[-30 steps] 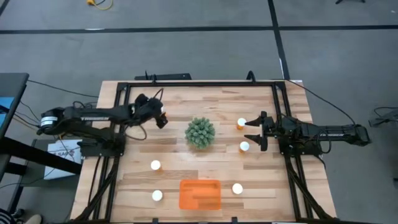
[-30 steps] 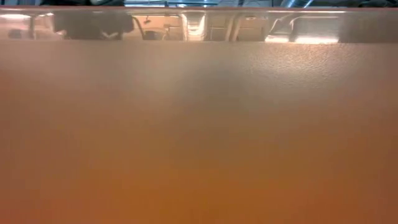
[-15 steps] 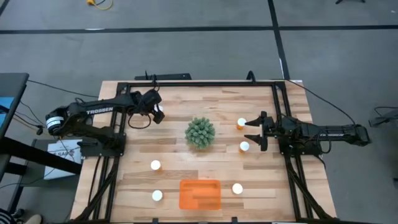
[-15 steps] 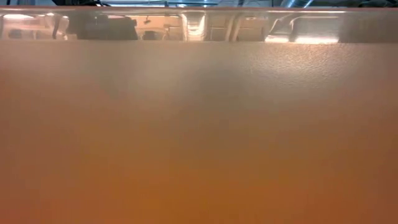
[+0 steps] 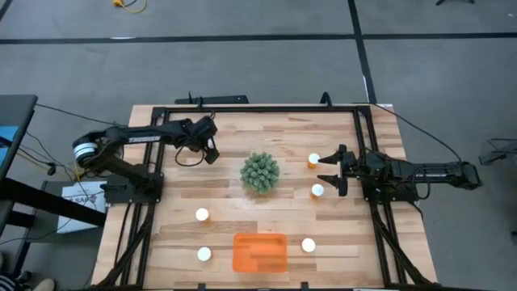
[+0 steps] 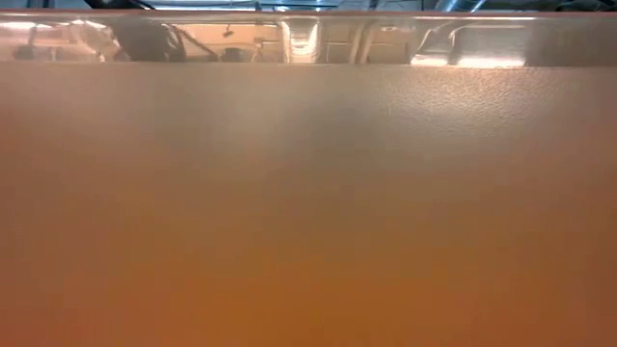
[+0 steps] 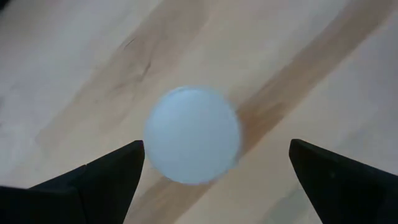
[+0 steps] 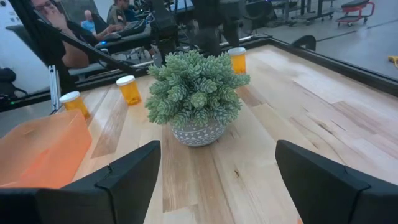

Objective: Pick and place pill bottles into a basket
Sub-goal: Put the orange pill bottle into the orange bin

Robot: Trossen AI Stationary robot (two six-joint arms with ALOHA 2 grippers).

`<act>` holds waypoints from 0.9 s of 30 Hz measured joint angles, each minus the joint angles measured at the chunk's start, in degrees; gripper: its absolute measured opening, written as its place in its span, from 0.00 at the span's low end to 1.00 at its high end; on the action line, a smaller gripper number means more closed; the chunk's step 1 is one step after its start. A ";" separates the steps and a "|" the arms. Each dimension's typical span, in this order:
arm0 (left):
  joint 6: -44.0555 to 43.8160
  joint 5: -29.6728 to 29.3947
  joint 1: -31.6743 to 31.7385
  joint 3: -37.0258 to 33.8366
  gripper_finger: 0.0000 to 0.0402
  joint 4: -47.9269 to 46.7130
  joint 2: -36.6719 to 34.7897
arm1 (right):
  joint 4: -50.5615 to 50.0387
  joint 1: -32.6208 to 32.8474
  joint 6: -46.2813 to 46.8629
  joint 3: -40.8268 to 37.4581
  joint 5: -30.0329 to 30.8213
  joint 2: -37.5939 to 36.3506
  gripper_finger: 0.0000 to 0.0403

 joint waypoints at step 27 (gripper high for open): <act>2.25 -3.00 1.31 0.56 0.61 3.13 5.21 | 0.00 0.01 0.00 -0.02 -0.01 0.00 0.77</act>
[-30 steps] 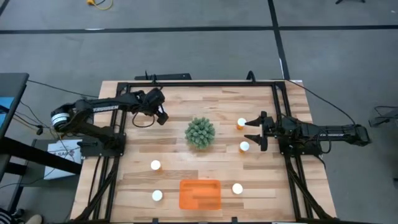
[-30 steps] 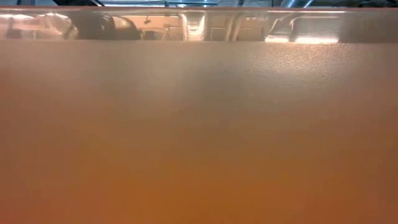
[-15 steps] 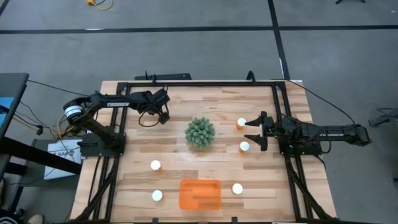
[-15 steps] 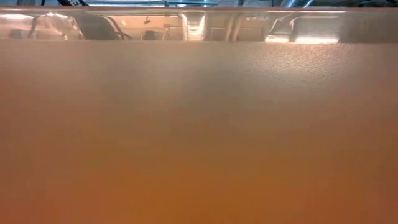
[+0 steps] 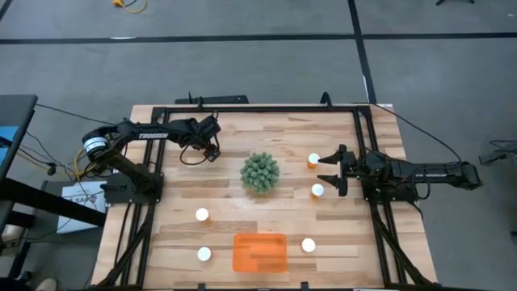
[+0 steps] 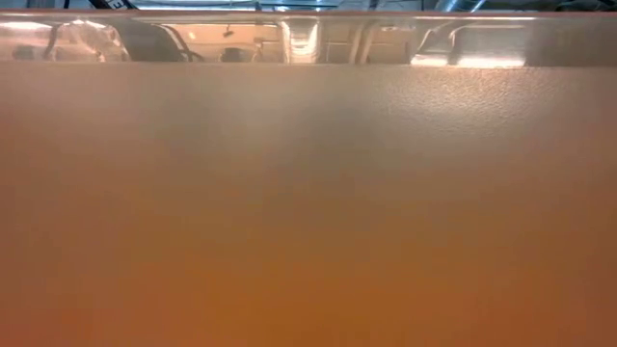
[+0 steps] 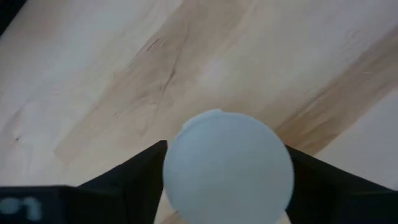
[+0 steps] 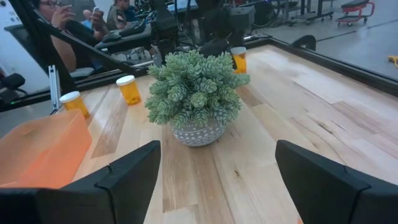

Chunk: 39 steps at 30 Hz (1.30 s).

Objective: Pick and place pill bottles into a basket
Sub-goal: Put the orange pill bottle into the orange bin

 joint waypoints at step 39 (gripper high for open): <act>-14.81 8.02 -38.81 0.04 0.46 21.19 -23.57 | 0.01 0.01 -0.01 0.00 0.00 0.00 0.77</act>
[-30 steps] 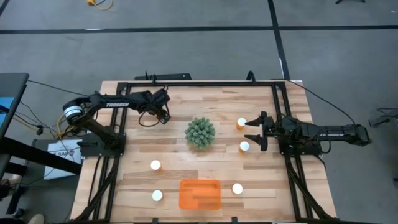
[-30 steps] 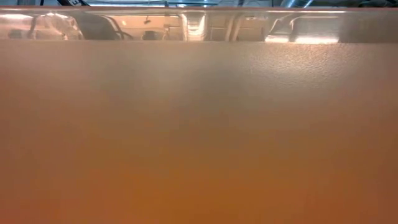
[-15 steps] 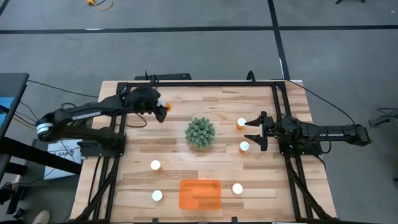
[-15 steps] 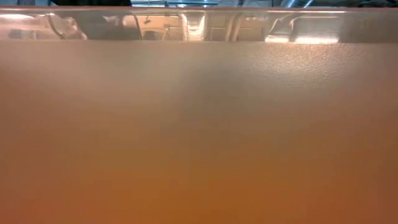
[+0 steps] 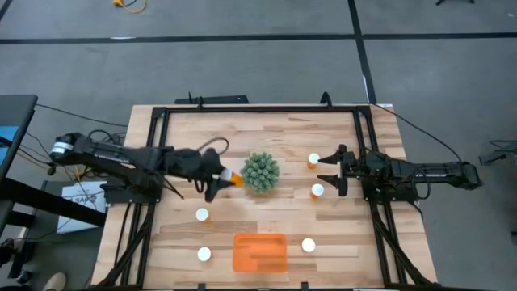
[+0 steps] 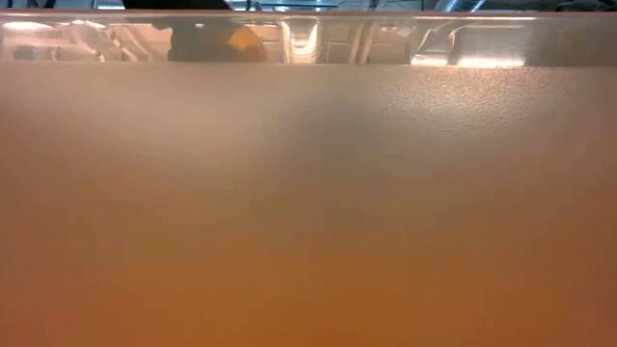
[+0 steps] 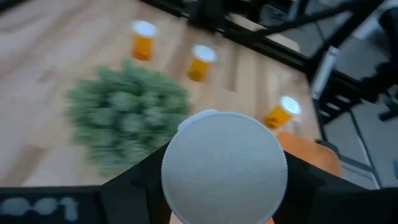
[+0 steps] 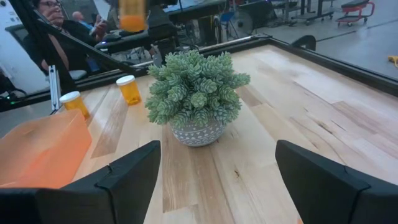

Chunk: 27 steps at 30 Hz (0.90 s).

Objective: Pick and place pill bottles into a basket
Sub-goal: Put the orange pill bottle into the orange bin

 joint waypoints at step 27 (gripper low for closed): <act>8.89 1.36 -16.86 27.90 0.47 0.31 40.70 | -0.01 0.01 0.01 0.00 0.00 0.00 0.77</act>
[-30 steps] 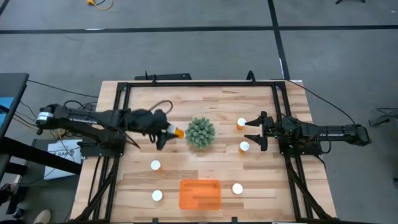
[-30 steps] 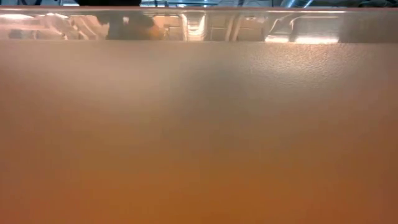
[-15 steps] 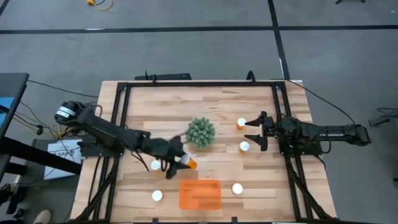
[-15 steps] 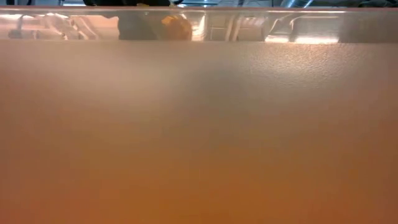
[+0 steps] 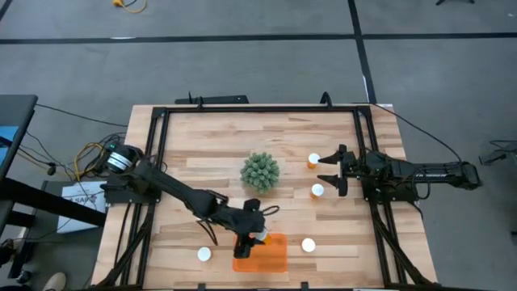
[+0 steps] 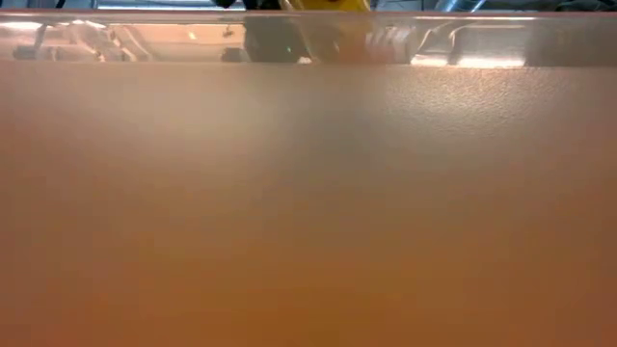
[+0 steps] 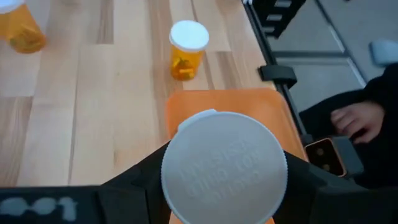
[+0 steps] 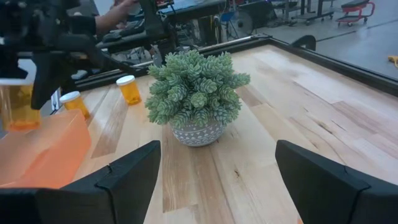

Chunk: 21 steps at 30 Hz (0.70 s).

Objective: Pick and place pill bottles into a basket
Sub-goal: Put the orange pill bottle into the orange bin

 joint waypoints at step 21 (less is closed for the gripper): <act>2.87 -0.18 -0.11 10.19 0.47 -5.11 7.42 | 0.01 -0.01 0.00 0.02 -0.02 0.00 0.77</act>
